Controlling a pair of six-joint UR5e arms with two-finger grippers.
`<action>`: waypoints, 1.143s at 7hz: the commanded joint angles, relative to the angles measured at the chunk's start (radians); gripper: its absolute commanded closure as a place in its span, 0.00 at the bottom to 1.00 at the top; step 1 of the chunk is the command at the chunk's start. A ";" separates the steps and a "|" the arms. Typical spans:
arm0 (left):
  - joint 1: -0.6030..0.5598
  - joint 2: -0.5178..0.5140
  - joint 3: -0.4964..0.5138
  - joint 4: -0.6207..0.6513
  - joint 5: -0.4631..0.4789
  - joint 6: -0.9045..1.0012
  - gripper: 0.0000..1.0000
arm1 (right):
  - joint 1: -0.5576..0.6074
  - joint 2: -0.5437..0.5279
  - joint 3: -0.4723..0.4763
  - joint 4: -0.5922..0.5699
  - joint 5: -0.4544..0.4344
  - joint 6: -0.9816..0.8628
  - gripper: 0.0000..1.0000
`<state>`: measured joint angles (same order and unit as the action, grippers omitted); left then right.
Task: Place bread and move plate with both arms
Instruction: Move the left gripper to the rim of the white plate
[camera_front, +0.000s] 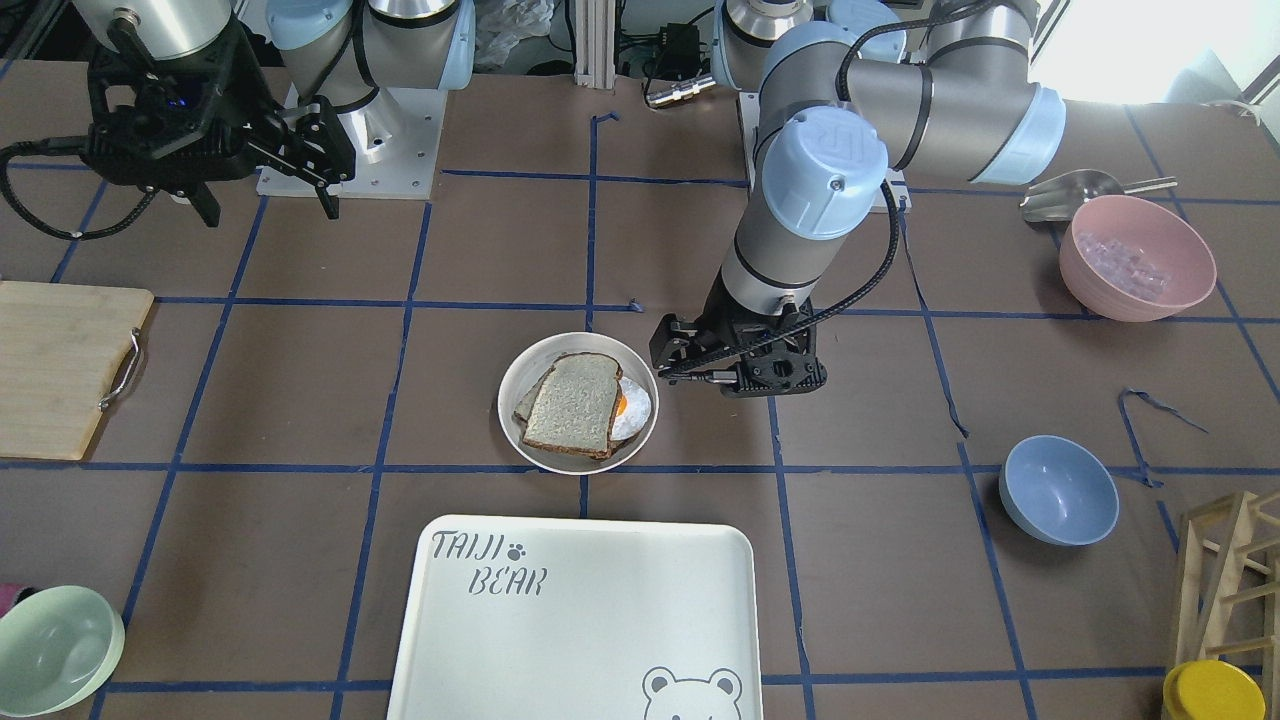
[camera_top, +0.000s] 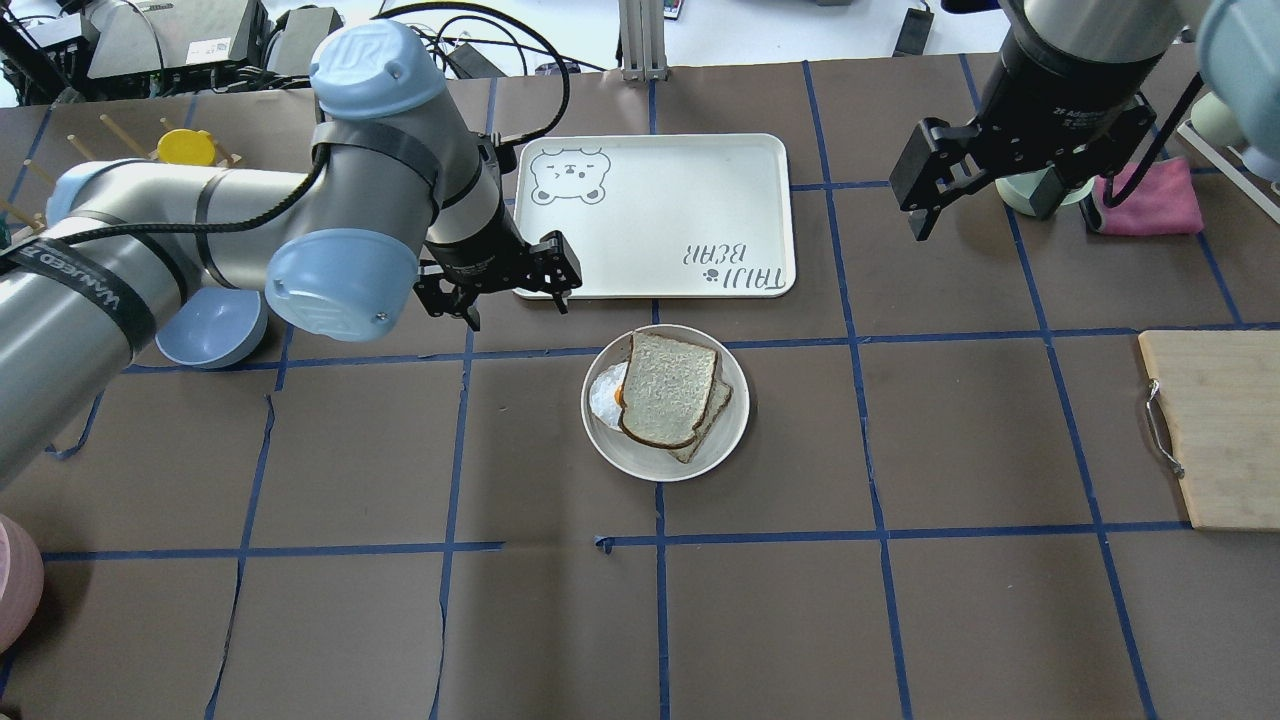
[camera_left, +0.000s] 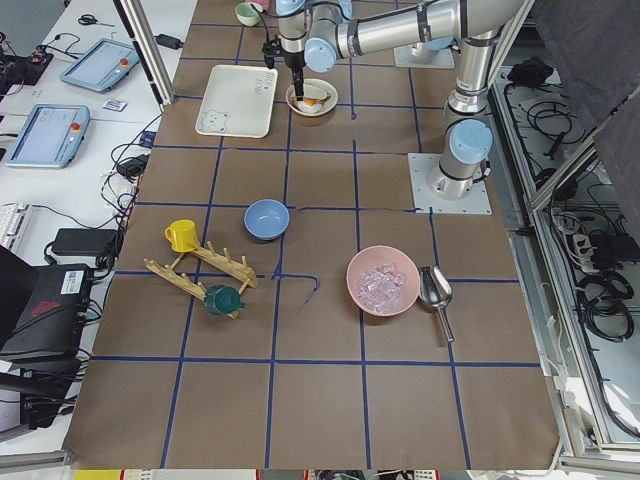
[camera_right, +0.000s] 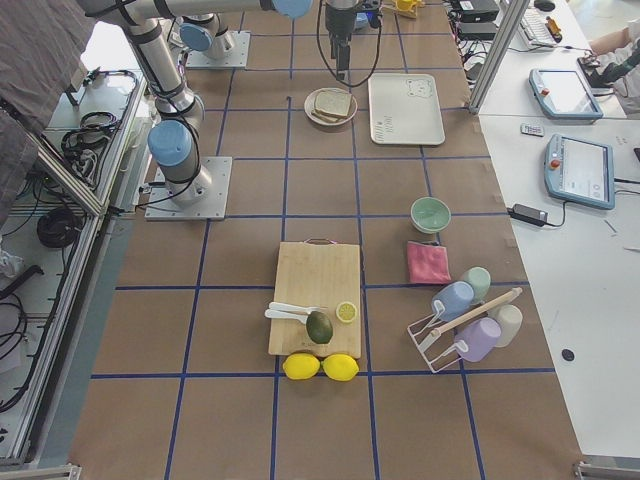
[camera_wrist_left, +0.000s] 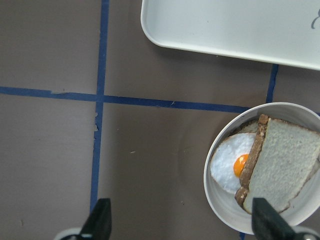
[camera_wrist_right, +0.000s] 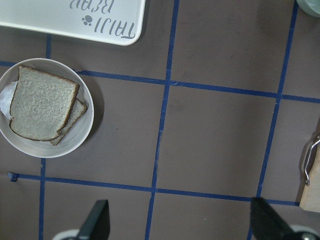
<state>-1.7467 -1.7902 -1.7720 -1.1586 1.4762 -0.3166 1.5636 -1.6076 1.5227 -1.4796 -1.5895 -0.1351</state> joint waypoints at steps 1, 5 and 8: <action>-0.052 -0.055 -0.059 0.153 -0.005 -0.100 0.00 | 0.001 0.000 -0.003 0.001 0.000 0.002 0.00; -0.066 -0.129 -0.138 0.309 -0.065 -0.117 0.04 | 0.001 0.009 0.004 -0.005 0.000 0.008 0.00; -0.066 -0.160 -0.147 0.309 -0.053 -0.113 0.06 | 0.001 0.009 0.005 -0.008 0.002 0.014 0.00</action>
<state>-1.8131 -1.9419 -1.9131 -0.8512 1.4198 -0.4310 1.5647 -1.5980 1.5280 -1.4868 -1.5894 -0.1241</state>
